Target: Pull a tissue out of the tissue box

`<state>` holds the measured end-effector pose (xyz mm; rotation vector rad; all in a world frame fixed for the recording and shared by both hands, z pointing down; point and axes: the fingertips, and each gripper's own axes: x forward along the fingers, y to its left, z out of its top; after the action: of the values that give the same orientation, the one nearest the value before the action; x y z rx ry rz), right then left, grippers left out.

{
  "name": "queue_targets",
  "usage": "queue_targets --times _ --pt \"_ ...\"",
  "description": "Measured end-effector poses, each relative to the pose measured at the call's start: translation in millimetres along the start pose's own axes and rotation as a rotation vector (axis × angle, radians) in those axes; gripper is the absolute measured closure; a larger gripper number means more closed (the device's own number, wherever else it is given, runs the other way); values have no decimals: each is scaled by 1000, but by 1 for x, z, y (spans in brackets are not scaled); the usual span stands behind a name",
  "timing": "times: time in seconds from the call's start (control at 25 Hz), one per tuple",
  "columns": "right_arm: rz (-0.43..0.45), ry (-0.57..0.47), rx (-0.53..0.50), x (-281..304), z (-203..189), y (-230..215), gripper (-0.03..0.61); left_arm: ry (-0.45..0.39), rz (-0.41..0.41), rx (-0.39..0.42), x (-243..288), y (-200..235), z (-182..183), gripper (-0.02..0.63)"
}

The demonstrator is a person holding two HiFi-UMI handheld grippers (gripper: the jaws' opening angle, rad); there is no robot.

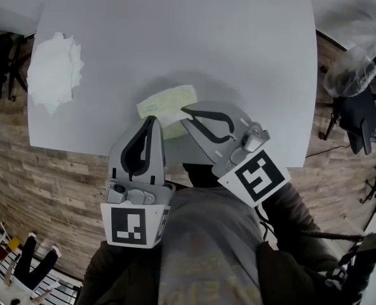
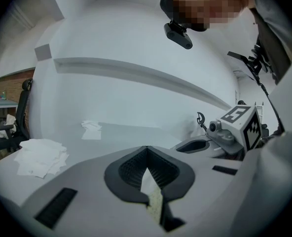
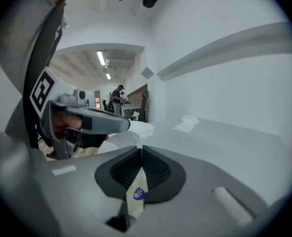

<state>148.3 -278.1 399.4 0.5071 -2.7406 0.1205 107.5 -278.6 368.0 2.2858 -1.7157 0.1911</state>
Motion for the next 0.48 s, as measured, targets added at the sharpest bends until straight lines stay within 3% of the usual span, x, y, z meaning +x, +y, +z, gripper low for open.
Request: queue_targets --times 0.24,0.48 --pt "-88 -88 153 -26 68 -5 574 -85 -6 20 -21 6 49 615" --pt "-202 -235 102 -53 155 -4 574 -197 -35 44 -51 16 107 615"
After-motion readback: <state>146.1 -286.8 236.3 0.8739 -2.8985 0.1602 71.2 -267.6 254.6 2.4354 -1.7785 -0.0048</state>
